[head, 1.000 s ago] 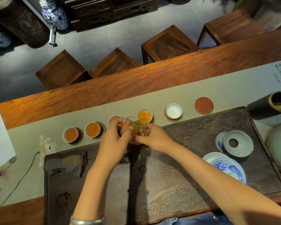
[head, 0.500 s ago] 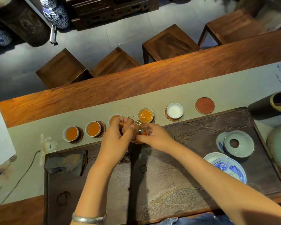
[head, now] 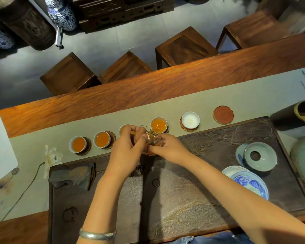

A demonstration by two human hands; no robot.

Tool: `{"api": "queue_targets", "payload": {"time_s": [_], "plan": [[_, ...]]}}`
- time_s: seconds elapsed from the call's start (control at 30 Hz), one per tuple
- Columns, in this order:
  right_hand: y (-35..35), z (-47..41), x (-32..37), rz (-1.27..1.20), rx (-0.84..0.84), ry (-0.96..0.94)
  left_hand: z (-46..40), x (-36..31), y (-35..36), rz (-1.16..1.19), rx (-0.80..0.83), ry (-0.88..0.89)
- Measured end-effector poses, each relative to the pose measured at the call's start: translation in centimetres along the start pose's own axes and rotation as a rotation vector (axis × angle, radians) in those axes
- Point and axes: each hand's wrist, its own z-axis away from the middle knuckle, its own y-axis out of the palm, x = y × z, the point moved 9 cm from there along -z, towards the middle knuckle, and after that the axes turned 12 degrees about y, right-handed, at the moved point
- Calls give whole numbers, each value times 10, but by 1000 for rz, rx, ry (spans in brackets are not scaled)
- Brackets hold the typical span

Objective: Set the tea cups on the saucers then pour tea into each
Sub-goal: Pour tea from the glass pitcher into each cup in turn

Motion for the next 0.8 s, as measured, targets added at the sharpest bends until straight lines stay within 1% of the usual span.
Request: {"api": "queue_targets", "payload": {"time_s": [0.8], "plan": [[-5, -8, -4, 49, -38, 36, -7, -4, 1, -17, 3, 33]]}}
